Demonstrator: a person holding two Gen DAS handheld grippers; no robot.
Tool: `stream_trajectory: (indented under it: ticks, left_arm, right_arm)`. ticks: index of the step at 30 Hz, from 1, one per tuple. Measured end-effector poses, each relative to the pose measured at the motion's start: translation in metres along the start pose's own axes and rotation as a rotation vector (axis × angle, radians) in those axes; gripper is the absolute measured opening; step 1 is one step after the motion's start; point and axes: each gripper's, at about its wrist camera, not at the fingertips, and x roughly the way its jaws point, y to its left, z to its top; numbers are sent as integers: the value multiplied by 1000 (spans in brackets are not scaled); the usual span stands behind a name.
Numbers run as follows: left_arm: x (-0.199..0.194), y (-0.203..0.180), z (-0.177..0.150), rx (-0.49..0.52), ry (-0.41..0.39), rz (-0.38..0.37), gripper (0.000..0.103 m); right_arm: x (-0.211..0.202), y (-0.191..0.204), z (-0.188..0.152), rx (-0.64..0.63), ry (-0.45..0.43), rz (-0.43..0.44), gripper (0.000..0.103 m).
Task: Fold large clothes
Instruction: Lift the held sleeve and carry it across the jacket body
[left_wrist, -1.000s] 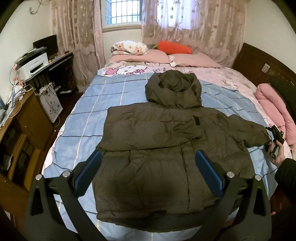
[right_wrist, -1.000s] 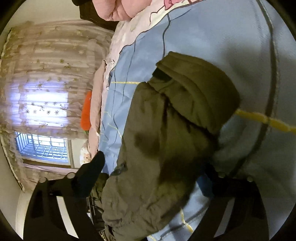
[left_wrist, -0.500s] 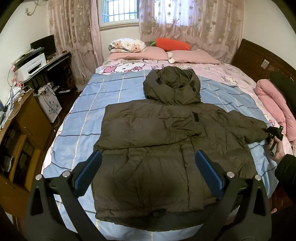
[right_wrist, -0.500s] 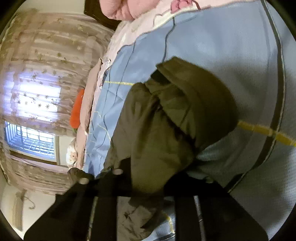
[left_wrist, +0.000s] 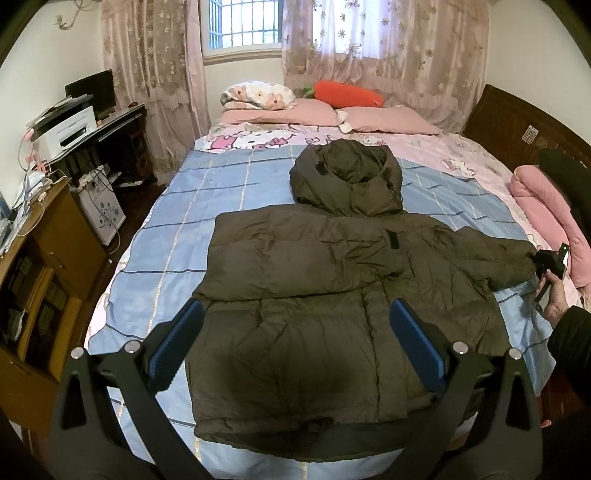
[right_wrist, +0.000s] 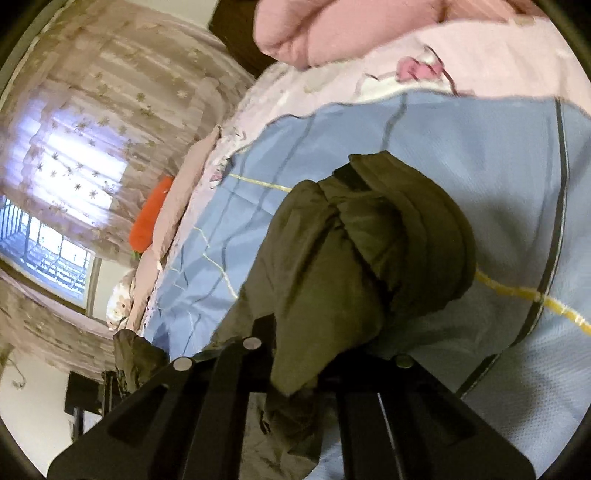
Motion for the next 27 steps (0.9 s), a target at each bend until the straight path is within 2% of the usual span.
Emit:
stream_trajectory:
  ticks: [7,13,19,27]
  left_arm:
    - [-11,5,1,-11,-25,-3,101]
    - [-19,12,2,-22,-44,8,101]
    - [-30,23,5,-48,-80,20,101]
    - [-47,31,5,-60,-115,2,101]
  right_arm:
    - [-15,57,4,-177,-45,-21,5]
    - [-27,110,-7,-317,-76,-63,5]
    - [-40,173,-33,-471,-103,-70,5]
    - [-63,253,-81,-637,-119,0,5]
